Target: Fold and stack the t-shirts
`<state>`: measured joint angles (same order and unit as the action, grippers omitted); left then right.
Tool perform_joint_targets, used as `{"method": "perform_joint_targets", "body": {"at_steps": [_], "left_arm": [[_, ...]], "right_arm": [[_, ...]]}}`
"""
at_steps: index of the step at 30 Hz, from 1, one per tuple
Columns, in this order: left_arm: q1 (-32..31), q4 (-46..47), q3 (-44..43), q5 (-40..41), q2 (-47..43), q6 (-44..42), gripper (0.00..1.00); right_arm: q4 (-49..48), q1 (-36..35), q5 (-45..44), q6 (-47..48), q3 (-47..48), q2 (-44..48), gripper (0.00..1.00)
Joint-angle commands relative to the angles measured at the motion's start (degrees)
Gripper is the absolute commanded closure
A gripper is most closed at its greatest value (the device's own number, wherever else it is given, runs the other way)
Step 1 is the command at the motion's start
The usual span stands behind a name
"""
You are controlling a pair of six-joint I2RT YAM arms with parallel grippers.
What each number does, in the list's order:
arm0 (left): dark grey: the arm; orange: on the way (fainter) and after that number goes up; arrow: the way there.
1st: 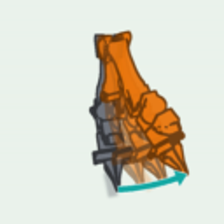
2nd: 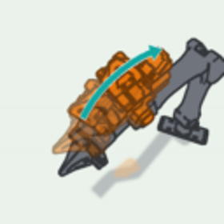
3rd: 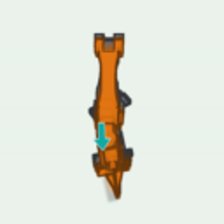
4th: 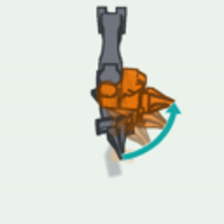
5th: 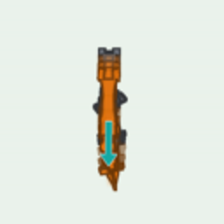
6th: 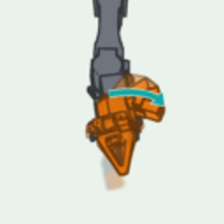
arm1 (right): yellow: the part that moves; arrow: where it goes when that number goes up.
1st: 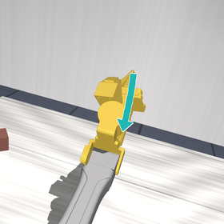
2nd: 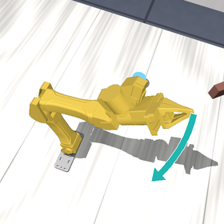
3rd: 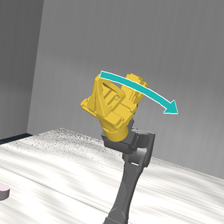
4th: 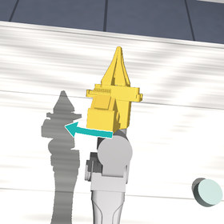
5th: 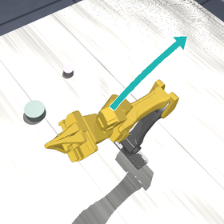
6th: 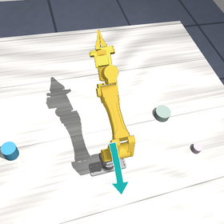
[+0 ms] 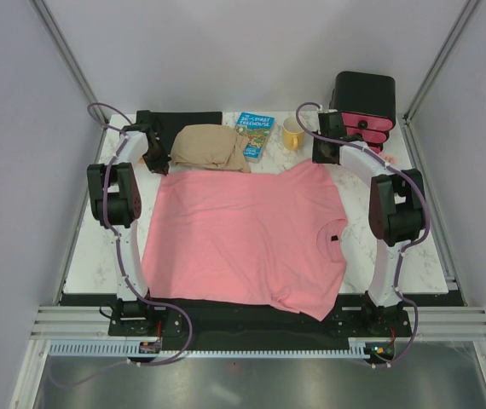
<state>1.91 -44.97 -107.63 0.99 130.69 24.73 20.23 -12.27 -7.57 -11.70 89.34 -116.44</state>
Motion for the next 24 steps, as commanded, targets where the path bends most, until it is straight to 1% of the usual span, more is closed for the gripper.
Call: {"method": "perform_joint_targets", "body": {"at_steps": [1,9,17,23,24], "left_arm": [[0.2,0.1,-3.5,0.7,-1.8,-2.8,0.98],[0.2,0.2,-4.3,0.3,-5.9,-1.6,0.98],[0.3,0.3,-1.3,-0.7,-10.5,-1.8,0.98],[0.1,0.3,0.8,-0.7,-14.3,-2.3,0.98],[0.2,0.4,1.1,-1.9,-14.8,-2.2,0.98]], "right_arm": [[-2.1,-0.1,-0.1,0.7,0.9,0.1,1.0],[-3.2,-0.1,-0.9,1.5,0.2,2.4,1.0],[-7.9,-0.2,-0.6,1.8,-3.7,6.7,1.0],[-8.2,-0.1,1.1,2.9,-5.1,9.9,1.0],[-7.8,-0.1,1.2,2.8,-5.1,10.4,1.0]]}}
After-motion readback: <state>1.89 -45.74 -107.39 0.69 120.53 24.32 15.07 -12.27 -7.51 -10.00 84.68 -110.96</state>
